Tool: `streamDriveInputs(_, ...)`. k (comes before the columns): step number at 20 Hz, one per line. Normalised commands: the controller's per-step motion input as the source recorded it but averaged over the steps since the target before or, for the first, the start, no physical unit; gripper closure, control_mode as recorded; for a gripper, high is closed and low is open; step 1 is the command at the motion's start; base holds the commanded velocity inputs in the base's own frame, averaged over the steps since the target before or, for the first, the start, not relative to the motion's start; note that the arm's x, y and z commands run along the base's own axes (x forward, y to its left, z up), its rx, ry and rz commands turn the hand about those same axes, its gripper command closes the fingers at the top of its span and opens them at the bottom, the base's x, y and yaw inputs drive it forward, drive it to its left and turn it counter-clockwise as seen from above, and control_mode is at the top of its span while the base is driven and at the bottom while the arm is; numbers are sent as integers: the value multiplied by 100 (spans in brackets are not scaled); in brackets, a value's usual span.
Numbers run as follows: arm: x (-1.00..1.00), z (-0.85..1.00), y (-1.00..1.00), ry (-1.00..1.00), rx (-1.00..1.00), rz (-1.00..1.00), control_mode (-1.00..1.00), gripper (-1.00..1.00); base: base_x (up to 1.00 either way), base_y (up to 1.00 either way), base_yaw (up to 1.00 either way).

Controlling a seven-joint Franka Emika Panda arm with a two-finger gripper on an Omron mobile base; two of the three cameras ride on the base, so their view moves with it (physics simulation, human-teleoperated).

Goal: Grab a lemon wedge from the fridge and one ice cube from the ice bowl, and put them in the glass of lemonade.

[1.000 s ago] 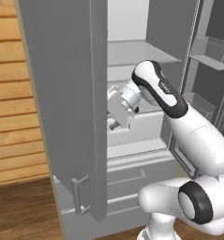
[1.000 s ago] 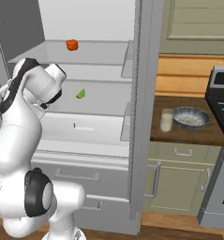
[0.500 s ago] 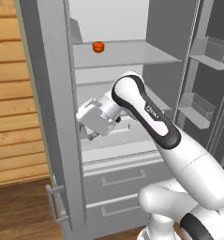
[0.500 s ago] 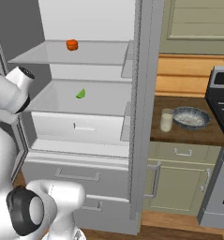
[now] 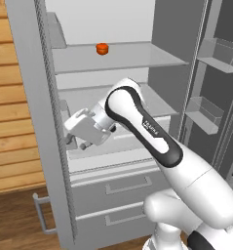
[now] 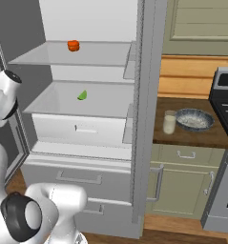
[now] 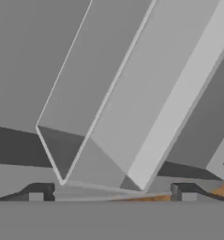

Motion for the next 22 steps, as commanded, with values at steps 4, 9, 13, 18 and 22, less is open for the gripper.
streamDriveInputs(4,-41,37,-41,0,0,0,-100,-100,0,0,0)
streamDriveInputs(9,-35,63,-63,0,0,0,-100,-100,0,0,0)
streamDriveInputs(13,-27,56,-58,-6,-14,0,-100,-100,0,0,0)
streamDriveInputs(18,-5,45,-80,-18,-43,0,-100,-100,0,0,0)
streamDriveInputs(22,0,17,-100,-19,-31,-3,-100,-100,0,0,0)
